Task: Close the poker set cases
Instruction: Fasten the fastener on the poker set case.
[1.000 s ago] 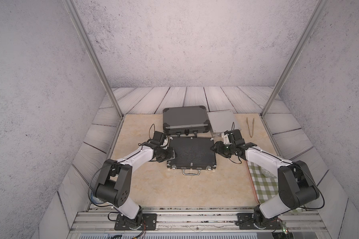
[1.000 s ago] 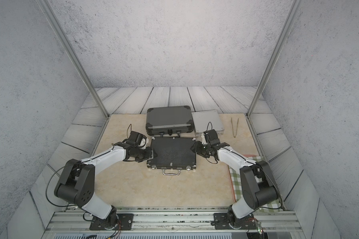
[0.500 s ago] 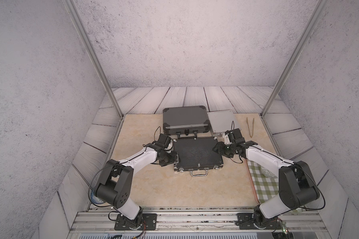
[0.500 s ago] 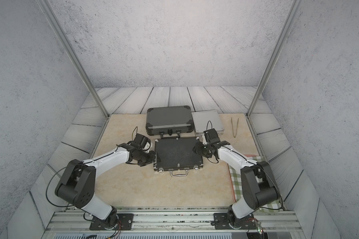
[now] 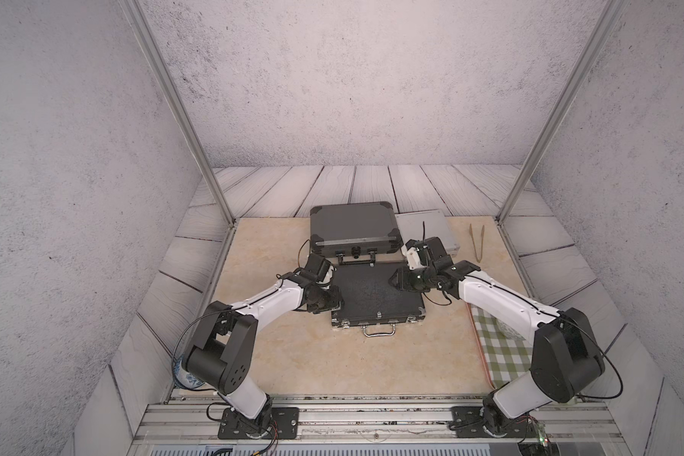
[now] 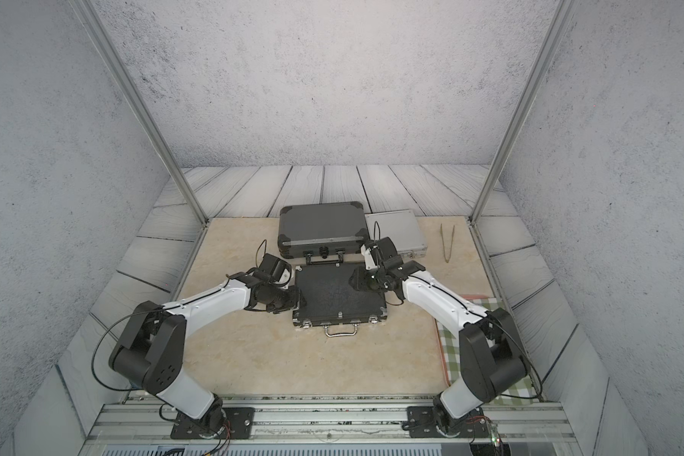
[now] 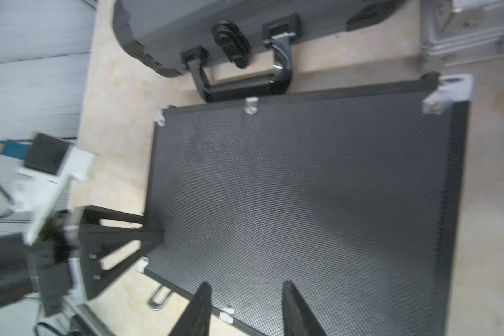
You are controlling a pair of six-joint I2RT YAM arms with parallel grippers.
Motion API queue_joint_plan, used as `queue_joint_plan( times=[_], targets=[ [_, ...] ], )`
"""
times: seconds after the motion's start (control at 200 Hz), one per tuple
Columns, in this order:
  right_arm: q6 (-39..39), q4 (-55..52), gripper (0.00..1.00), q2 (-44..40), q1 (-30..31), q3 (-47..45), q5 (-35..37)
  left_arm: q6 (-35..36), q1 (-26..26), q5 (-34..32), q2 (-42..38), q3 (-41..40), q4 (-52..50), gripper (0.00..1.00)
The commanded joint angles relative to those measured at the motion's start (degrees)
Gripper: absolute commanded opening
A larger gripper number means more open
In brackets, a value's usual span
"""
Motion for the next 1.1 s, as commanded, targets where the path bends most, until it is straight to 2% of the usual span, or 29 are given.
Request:
queue_joint_plan(
  times=[0.0,0.12,0.285,0.48,0.611,0.766,0.956,1.096],
  targets=[
    [-3.9,-3.6,0.30,3.7,3.3,3.9,0.7,-0.9,0.3,-9.9,1.7,-4.5,-5.5,0.48],
    [-4.2,-3.3,0.20,7.8,7.4,6.7,-0.9,-2.4,0.4,-10.4,0.4,-5.0,-5.1,0.46],
    [-3.8,-2.1,0.14,13.3,11.6,9.3,-1.4,-3.2,0.7,-9.7,-0.1,-5.3,-4.5,0.45],
    [-4.6,-0.5,0.10,20.2,14.2,12.1,-4.0,-4.1,1.0,-8.3,0.3,-6.5,-2.8,0.44],
    [-5.0,0.6,0.09,22.0,15.3,12.8,-4.1,-4.9,1.0,-7.9,0.1,-7.5,-1.9,0.44],
    [-4.9,0.6,0.07,23.0,15.8,13.6,-4.7,-4.9,0.9,-10.5,-2.2,-7.9,-2.3,0.41],
    [-1.7,3.1,0.04,30.2,16.1,9.0,-7.1,-4.2,0.9,-13.5,-5.5,-6.6,-4.8,0.42],
    [1.0,8.4,0.03,29.5,16.1,2.5,-7.2,-2.9,0.6,-16.1,-10.1,-5.2,-7.9,0.45]
  ],
)
